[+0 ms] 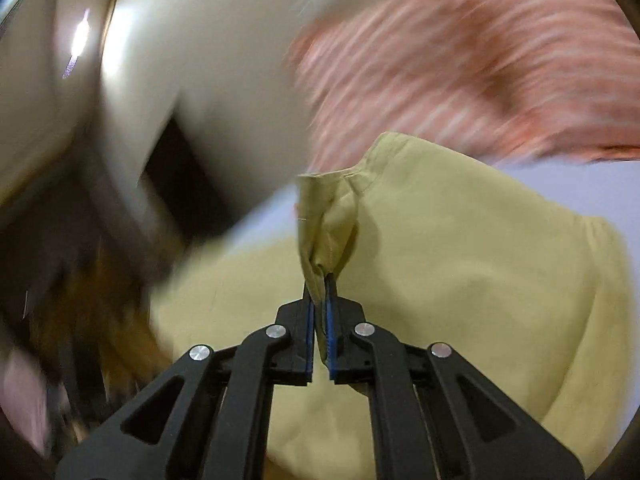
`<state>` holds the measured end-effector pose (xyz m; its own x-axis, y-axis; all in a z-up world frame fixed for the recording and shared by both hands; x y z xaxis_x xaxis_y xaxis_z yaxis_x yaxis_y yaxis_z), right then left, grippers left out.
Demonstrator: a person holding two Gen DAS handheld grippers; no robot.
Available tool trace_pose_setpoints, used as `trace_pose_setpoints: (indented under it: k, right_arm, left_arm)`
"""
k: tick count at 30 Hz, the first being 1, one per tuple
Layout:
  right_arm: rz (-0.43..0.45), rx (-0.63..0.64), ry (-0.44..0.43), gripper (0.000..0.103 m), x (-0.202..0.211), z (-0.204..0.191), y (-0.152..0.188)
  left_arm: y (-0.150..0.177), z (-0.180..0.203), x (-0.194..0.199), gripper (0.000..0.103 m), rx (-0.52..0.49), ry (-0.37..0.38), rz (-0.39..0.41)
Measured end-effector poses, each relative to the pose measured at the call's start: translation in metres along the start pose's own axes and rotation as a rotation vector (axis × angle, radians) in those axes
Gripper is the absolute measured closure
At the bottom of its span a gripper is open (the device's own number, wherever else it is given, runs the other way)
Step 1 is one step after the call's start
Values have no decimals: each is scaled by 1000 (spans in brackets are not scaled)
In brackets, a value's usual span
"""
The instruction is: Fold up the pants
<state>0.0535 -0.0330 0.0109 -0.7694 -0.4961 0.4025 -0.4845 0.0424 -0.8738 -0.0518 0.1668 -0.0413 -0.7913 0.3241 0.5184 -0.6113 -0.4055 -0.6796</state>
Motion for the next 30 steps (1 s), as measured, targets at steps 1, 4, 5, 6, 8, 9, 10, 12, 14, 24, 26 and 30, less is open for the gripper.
trace_pose_setpoints:
  k: [1,4,5,6,8,9,10,12,14,24,26,30]
  right_arm:
    - [-75,54,3,93,-15,-14,14]
    - [-108,137,6,60,-20,-33,36]
    - [-81,132,12,31,-13,-30,35]
    - [-48,120,27,23,-4,-26,32]
    - [21,80,49,21,15,-15,23]
    - [38,51,64,21,23,-5,20]
    - [45,35,70,21,25,1,20]
    - [49,5,83,21,27,10,21]
    - [36,-3,103,21,23,17,23]
    - [-5,-53,114,21,11,30,32]
    - [-5,-54,114,21,10,30,32]
    - [-5,-59,113,20,9,32,34]
  left_arm:
    - [0,-2,0,30,-3,1,1]
    - [1,-5,1,23,-15,18,2]
    - [2,-5,0,22,-15,32,0]
    - [2,-5,-4,21,-12,48,-6]
    - [3,-3,-13,21,-10,65,-20]
    - [3,-2,-18,21,-11,67,-25]
    - [3,-1,-24,21,-9,73,-32]
    - [3,2,-33,21,-1,82,-42]
    - [1,5,-40,21,4,93,-41]
    - [-6,-14,-47,23,137,41,-10]
    - [-17,-17,-35,24,162,46,48]
    - [-48,-31,-9,24,206,36,157]
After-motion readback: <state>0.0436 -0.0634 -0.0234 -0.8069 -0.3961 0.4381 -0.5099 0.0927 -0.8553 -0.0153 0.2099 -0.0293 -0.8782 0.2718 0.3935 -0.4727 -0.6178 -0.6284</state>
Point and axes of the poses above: each gripper's, at about its wrist camera, not at the fingertips, and x roughly against the way its jaws point, z to its right, y to its underside, the point moved 7 cm from there along -x, roughly the way its jaws point, and after that the axes turned 2 degrees about y, right-handed, at the moved point
